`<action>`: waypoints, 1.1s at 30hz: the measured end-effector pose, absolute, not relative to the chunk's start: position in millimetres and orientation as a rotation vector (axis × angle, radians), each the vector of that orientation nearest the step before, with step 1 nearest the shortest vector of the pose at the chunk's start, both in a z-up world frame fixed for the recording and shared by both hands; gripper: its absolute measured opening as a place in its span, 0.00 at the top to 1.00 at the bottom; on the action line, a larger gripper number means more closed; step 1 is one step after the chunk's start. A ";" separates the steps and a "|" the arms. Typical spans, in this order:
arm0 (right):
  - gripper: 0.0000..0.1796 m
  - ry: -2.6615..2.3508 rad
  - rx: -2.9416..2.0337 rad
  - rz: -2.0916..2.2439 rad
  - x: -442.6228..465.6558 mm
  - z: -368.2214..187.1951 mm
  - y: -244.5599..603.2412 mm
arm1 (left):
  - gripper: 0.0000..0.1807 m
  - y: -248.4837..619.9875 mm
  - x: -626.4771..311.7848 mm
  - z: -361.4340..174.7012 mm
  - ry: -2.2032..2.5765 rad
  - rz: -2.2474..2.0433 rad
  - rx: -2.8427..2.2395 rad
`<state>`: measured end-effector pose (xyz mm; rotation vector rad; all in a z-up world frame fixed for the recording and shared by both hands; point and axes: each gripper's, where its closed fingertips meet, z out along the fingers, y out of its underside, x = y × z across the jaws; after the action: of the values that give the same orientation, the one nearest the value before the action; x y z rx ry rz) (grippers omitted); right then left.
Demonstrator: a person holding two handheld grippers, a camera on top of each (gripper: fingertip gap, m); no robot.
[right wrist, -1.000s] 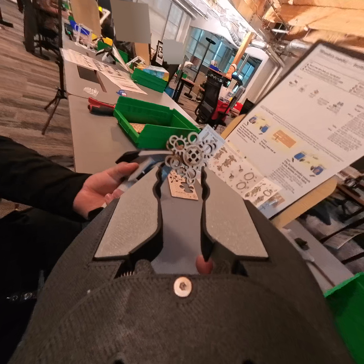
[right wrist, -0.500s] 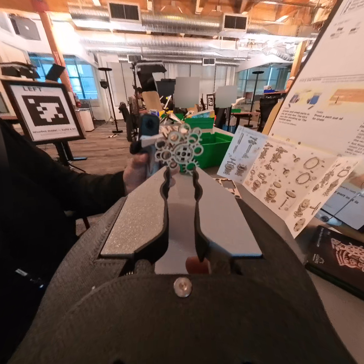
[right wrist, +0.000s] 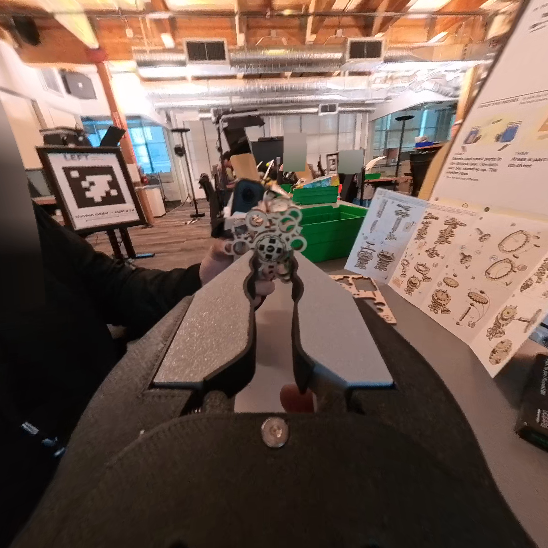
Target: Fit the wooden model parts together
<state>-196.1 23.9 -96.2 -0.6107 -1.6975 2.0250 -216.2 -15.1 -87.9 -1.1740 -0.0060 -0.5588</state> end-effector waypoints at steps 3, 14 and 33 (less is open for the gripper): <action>0.96 -1.704 -0.599 2.021 -193.8 -95.7 22.6 | 0.99 -13.3 -218.8 -89.9 -0.030 -0.587 -1.164; 0.96 -1.727 -0.567 2.042 -186.1 -93.2 30.2 | 1.00 -6.8 -212.0 -95.1 -0.029 -0.640 -1.186; 0.70 -1.728 -0.743 1.948 -208.5 -110.7 41.8 | 1.00 -3.8 -236.7 -109.3 -0.246 -0.767 -1.103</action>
<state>-208.5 41.8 -110.7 -0.7429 -1.7276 1.9482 -236.7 -3.8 -109.3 -1.1028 -0.2456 -0.7671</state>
